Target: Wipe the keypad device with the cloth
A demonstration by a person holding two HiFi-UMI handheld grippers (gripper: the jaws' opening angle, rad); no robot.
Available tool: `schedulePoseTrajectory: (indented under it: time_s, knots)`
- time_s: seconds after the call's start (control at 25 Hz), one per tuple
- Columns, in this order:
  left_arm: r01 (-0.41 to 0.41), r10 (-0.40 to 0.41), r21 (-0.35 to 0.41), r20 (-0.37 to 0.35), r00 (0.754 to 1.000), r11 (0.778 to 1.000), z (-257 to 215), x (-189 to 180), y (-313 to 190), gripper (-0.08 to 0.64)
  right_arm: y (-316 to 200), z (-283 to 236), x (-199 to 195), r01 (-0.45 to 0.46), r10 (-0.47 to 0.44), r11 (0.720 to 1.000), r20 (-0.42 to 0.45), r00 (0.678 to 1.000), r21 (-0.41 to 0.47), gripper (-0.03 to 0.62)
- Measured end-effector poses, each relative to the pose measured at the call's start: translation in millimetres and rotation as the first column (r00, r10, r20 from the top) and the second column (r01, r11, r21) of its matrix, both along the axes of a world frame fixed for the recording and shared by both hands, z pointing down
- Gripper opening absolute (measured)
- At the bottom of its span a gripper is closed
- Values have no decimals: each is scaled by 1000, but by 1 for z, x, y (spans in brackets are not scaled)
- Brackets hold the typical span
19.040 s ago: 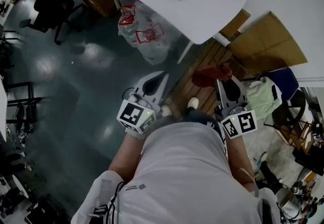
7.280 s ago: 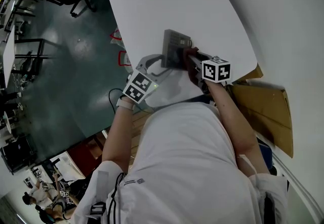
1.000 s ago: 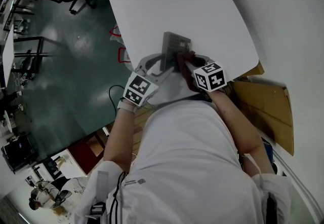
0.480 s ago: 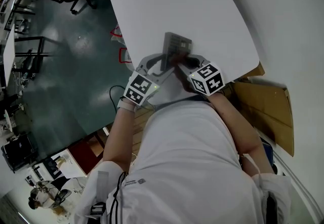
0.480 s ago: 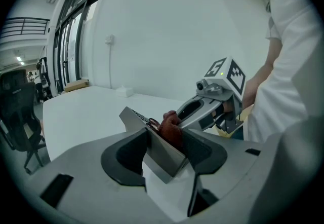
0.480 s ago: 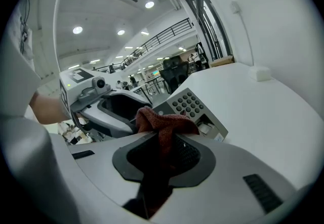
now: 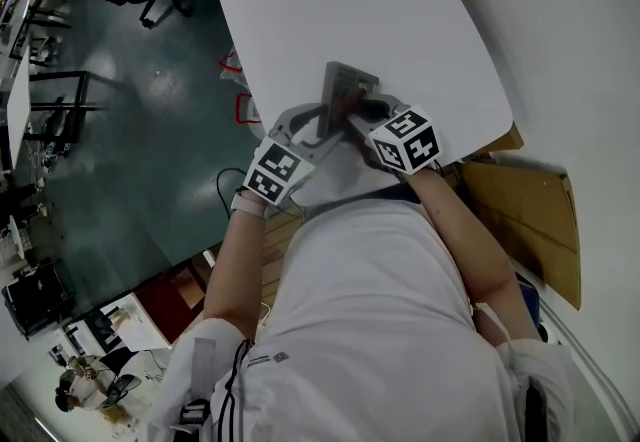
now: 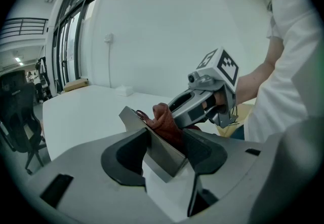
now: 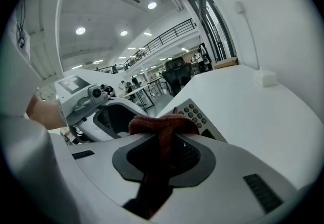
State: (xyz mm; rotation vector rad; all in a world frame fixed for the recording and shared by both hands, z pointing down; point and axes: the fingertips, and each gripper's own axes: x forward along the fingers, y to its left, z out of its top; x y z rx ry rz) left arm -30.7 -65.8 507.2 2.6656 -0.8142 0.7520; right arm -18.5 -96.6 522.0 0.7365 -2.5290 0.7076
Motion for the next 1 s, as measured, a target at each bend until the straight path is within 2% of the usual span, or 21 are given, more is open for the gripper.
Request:
schedulePoseTrajectory:
  time_s: [0.28, 0.52, 1.0]
  knots:
    - [-5, 5, 5, 8, 1000, 1000, 1, -1, 1, 221, -19, -6, -4, -53, 53, 998, 54, 997, -17, 80]
    - [27, -27, 3, 0, 1000, 1000, -1, -3, -3, 221, -34, -8, -8, -84, 87, 996, 94, 992, -41, 80]
    - [54, -53, 10, -18, 998, 999, -1, -2, -7, 221, -52, -2, 4, -202, 222, 972, 185, 957, -117, 80]
